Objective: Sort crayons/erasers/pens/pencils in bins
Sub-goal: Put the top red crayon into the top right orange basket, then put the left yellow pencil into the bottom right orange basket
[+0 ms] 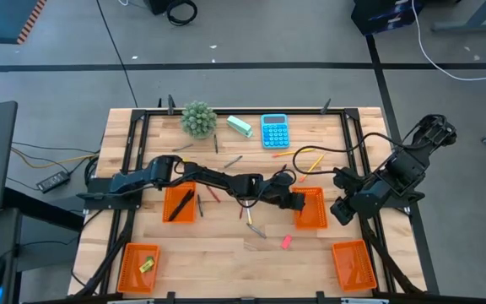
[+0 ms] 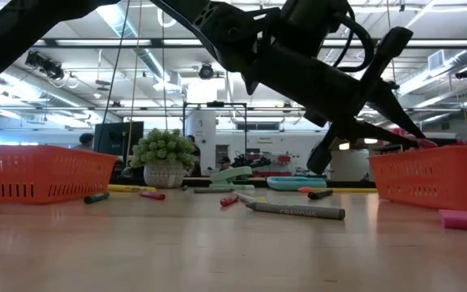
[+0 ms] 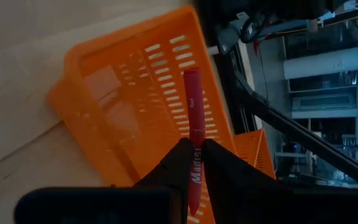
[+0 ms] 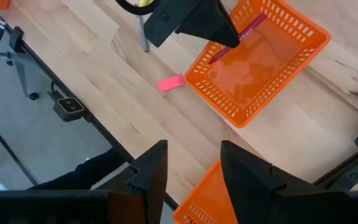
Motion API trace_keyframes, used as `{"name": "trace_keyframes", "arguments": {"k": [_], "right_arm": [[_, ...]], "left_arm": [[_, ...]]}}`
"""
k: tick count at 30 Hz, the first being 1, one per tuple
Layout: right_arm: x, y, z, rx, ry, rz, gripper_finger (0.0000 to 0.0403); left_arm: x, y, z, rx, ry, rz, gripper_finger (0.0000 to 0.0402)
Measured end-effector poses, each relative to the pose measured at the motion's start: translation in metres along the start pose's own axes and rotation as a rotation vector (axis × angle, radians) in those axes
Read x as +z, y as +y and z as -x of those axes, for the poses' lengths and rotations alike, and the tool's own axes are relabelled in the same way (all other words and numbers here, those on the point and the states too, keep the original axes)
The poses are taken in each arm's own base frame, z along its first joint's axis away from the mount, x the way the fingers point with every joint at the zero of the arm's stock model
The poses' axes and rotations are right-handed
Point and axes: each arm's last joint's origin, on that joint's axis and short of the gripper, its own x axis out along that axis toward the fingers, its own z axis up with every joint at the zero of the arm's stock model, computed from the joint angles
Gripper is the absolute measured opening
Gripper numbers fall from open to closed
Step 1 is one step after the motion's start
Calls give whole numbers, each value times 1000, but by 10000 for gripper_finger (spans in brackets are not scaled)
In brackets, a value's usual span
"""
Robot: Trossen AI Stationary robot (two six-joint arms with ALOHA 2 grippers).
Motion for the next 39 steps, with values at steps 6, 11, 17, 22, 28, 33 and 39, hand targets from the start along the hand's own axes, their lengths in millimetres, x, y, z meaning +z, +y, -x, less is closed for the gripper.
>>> {"name": "trace_keyframes", "arguments": {"k": [6, 11, 17, 22, 28, 33, 39], "right_arm": [[1, 0, 0, 0, -21, 0, 154], [1, 0, 0, 0, -30, 0, 154], [1, 0, 0, 0, -30, 0, 154], [1, 0, 0, 0, -30, 2, 154], [1, 0, 0, 0, -30, 13, 154], [1, 0, 0, 0, -30, 30, 154], [1, 0, 0, -1, -34, 44, 154]], "left_arm": [[0, 1, 0, 10, 10, 25, 40], [0, 5, 1, 50, 23, 81, 67], [0, 6, 1, 59, 25, 82, 109], [0, 5, 1, 52, 23, 79, 133], [3, -2, 1, -35, 31, 75, 145], [10, -6, 1, -97, 38, 74, 145], [27, -17, 5, -314, 137, -75, 129]]}}
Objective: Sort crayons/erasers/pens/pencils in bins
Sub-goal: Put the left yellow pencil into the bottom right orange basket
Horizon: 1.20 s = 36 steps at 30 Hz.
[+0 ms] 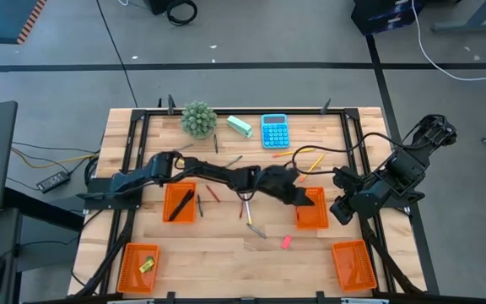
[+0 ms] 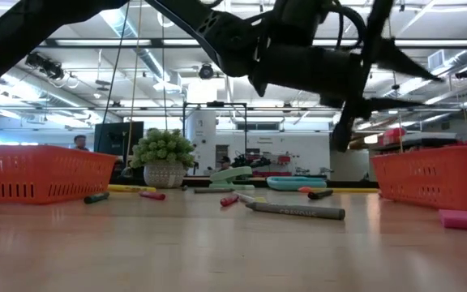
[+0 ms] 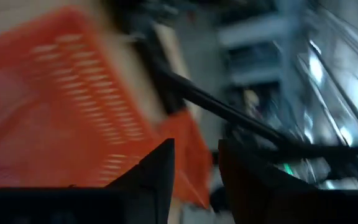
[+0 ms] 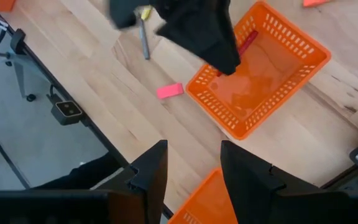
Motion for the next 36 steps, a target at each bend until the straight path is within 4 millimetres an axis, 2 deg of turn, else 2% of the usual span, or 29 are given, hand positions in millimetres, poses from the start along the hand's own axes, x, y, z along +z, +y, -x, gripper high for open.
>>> {"name": "trace_keyframes", "arguments": {"k": [5, 12, 17, 23, 28, 32, 36], "right_arm": [[1, 0, 0, -1, -30, 17, 154], [2, 0, 0, -4, -82, 27, 154], [4, 0, 0, -8, -119, 54, 154], [8, -1, 0, -25, -206, 102, 154], [21, -1, -1, -44, -278, 76, 154], [31, -1, -2, -45, -300, 69, 154], [44, -1, -3, -38, -330, -1, 154]], "left_arm": [[18, -12, 15, -112, 223, -61, 108], [24, -20, 48, 119, 389, -186, 55], [13, -15, 83, 434, 556, -311, 25], [-4, 0, 119, 792, 820, -408, 17], [-15, 1, 130, 911, 970, -552, 17], [-21, 0, 134, 923, 1060, -613, 11], [-28, -7, 135, 909, 1066, -700, 10]]}}
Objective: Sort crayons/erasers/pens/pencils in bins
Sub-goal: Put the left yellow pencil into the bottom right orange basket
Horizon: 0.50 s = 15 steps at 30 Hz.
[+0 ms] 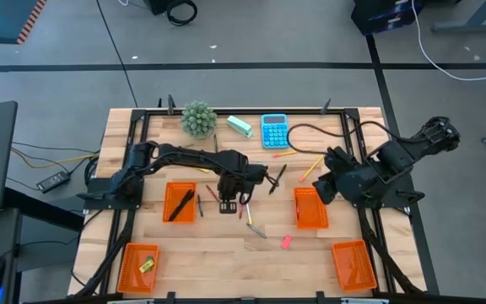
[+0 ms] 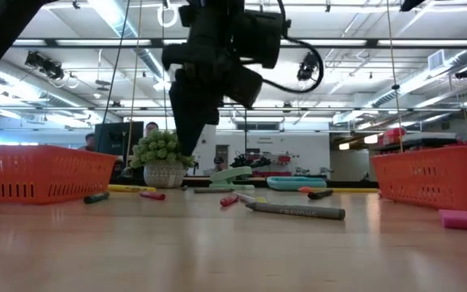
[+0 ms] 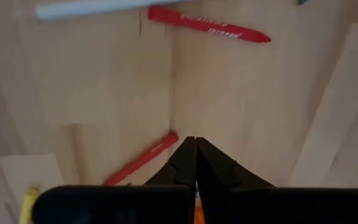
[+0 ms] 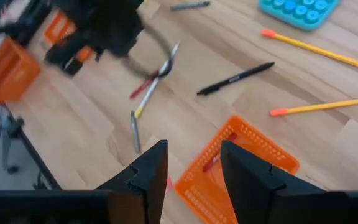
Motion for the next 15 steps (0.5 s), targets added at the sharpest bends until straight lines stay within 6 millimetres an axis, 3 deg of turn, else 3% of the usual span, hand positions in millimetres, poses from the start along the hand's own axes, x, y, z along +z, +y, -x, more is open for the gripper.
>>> {"name": "trace_keyframes", "arguments": {"k": [4, 9, 12, 15], "right_arm": [[11, -1, -5, -8, -30, -91, 154], [29, -7, -14, -57, -49, -184, 154], [45, -11, -27, -70, 22, -201, 154], [63, -10, -48, -70, 85, -102, 154]], "left_arm": [[-13, -7, 11, 19, -73, -30, 14], [-44, -10, 29, 13, -207, -21, 8], [-64, -12, 46, -6, -320, 16, 14], [-82, -15, 65, -27, -446, 51, 25]]}}
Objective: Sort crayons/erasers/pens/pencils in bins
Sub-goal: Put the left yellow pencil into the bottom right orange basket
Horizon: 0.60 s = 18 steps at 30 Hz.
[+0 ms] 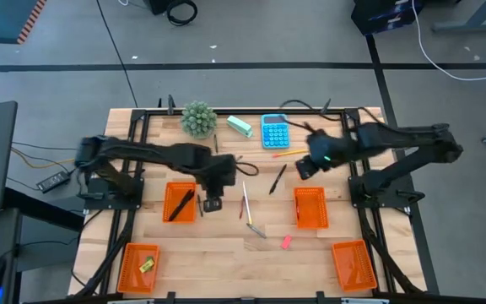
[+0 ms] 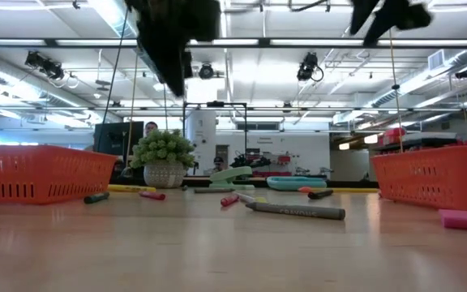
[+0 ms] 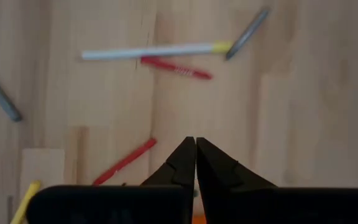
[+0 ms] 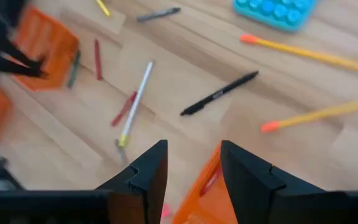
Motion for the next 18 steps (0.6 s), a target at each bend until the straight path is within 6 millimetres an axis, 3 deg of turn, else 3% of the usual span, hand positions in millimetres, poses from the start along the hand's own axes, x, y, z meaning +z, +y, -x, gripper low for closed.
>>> {"name": "trace_keyframes", "arguments": {"k": [4, 8, 13, 18], "right_arm": [[25, -2, -32, -75, 67, 187, 154], [53, -14, -65, -126, 171, 255, 154], [79, -27, -103, -134, 262, 431, 154], [91, -28, -130, -103, 274, 702, 154]], "left_arm": [[-9, -4, 33, -16, -101, 36, 27], [-13, -6, 58, -20, -195, 74, 15], [-17, -12, 66, -34, -220, 91, 11], [-16, -20, 65, -56, -229, 129, 25]]}}
